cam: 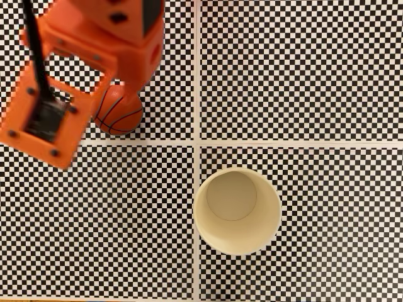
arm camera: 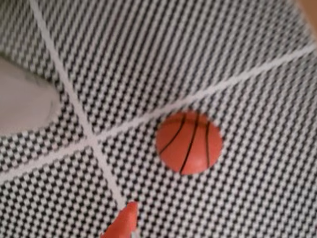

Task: Grasp basketball and place into cup.

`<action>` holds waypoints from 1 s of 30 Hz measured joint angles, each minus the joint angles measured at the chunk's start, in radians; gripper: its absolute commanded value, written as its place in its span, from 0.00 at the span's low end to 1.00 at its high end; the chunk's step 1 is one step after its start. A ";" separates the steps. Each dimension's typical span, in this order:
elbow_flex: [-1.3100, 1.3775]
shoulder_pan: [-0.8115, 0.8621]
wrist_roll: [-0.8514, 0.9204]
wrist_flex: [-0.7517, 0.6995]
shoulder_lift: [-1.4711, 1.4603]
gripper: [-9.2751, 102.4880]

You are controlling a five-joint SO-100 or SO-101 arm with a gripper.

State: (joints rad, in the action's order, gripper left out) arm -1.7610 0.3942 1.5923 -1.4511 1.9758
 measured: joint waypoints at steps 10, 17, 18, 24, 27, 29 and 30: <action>0.270 -0.015 -0.057 -0.224 -0.230 0.59; 0.354 -0.043 -0.104 -0.247 -0.353 0.62; 0.362 -0.051 -0.114 -0.247 -0.364 0.63; 0.394 -0.057 -0.140 -0.247 -0.430 0.67; 0.428 -0.064 -0.140 -0.247 -0.472 0.68; 0.448 -0.058 -0.140 -0.247 -0.499 0.68; 0.459 -0.057 -0.140 -0.247 -0.511 0.68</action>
State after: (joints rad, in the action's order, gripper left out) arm -1.3023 0.3375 1.4527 -1.6981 1.4650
